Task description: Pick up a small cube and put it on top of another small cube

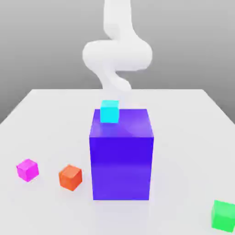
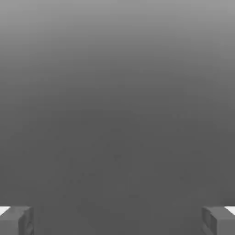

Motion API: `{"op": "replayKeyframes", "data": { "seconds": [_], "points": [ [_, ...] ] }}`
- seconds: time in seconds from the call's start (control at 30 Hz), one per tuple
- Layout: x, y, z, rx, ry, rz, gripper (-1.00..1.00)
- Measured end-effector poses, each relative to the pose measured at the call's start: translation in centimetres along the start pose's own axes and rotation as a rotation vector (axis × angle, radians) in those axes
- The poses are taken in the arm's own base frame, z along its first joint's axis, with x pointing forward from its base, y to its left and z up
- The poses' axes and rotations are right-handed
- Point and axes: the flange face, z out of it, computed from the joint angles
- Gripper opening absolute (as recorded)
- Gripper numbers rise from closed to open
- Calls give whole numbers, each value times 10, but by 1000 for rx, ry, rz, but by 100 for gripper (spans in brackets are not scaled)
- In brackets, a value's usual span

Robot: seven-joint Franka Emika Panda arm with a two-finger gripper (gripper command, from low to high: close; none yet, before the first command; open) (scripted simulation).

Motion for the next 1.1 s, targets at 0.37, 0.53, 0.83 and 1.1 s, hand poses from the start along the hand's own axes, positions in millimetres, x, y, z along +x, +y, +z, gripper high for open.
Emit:
{"op": "replayKeyframes", "data": {
  "seconds": [0.37,0.53,0.83,1.1],
  "points": [
    [29,204,209,-319,-168,228,0],
    [2,319,262,-460,-243,343,0],
    [-77,474,307,-642,-338,494,0],
    [-97,494,335,-644,-343,498,-100]
  ]
}}
